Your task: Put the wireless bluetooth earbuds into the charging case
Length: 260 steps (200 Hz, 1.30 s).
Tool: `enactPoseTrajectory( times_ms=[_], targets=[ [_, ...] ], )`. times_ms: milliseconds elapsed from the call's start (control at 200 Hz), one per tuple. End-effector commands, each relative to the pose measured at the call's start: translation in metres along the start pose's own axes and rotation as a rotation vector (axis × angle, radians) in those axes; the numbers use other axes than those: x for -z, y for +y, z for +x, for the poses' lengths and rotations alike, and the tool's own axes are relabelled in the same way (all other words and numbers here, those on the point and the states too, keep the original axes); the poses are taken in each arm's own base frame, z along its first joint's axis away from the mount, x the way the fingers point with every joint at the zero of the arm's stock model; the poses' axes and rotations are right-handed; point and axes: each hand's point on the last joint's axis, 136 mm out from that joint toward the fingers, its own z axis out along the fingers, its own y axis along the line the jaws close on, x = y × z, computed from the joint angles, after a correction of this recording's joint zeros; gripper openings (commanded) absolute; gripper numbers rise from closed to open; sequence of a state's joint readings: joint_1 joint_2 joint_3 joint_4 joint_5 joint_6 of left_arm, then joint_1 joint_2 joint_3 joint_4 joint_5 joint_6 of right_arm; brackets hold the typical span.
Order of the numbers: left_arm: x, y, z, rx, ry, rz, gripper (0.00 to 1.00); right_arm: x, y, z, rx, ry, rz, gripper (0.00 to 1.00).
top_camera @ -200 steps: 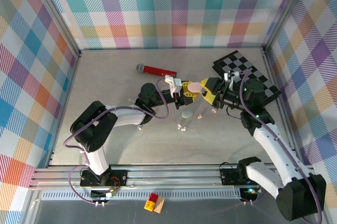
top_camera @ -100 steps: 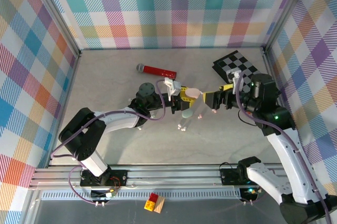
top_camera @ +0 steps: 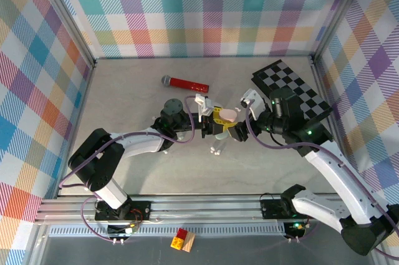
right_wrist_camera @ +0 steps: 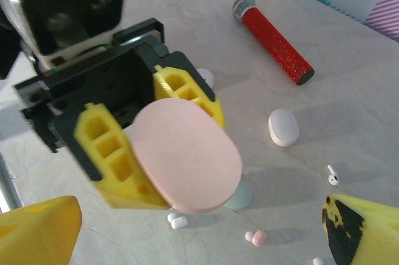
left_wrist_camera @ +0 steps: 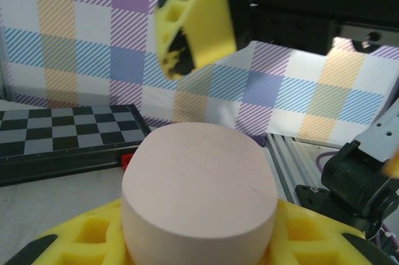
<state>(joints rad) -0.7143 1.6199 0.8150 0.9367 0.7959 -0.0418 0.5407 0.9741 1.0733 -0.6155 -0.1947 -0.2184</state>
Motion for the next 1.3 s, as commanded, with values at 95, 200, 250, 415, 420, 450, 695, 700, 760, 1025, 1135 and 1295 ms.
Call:
enactPoseTrajectory(
  times_ms=[95, 200, 250, 415, 420, 450, 695, 700, 760, 1025, 1135, 1295],
  targets=[
    [0.001, -0.019, -0.018, -0.037, -0.044, 0.061, 0.35, -0.011, -0.011, -0.01, 0.061, -0.028, 0.047, 0.98],
    [0.001, -0.02, -0.018, -0.036, -0.04, 0.062, 0.35, -0.019, -0.017, -0.007, 0.064, -0.006, 0.071, 0.98],
    [0.002, -0.019, -0.018, -0.039, -0.038, 0.058, 0.35, -0.022, -0.021, -0.005, 0.063, 0.009, 0.085, 0.98],
    [0.001, -0.019, -0.017, -0.039, -0.036, 0.057, 0.35, -0.021, -0.029, -0.008, 0.062, 0.0, 0.131, 0.98],
    [0.001, -0.019, -0.017, -0.039, -0.036, 0.057, 0.35, -0.021, -0.029, -0.008, 0.062, -0.001, 0.133, 0.98],
    [0.001, -0.019, -0.017, -0.041, -0.036, 0.055, 0.35, -0.02, -0.031, -0.01, 0.06, -0.009, 0.142, 0.98],
    [0.002, -0.018, -0.014, -0.055, -0.032, 0.05, 0.34, -0.013, -0.041, -0.022, 0.061, -0.062, 0.207, 0.98],
    [0.002, -0.018, -0.014, -0.055, -0.032, 0.05, 0.34, -0.013, -0.041, -0.022, 0.061, -0.063, 0.208, 0.98],
    [0.002, -0.018, -0.013, -0.056, -0.029, 0.05, 0.34, -0.013, -0.042, -0.025, 0.063, -0.071, 0.214, 0.98],
    [0.004, -0.018, -0.008, -0.063, -0.02, 0.043, 0.34, -0.012, -0.043, -0.034, 0.059, -0.099, 0.216, 0.98],
    [0.004, -0.018, -0.007, -0.062, -0.016, 0.041, 0.34, -0.01, -0.042, -0.038, 0.054, -0.111, 0.211, 0.98],
    [0.005, -0.016, -0.004, -0.062, -0.011, 0.029, 0.34, -0.006, -0.031, -0.037, 0.049, -0.128, 0.159, 1.0]
  ],
)
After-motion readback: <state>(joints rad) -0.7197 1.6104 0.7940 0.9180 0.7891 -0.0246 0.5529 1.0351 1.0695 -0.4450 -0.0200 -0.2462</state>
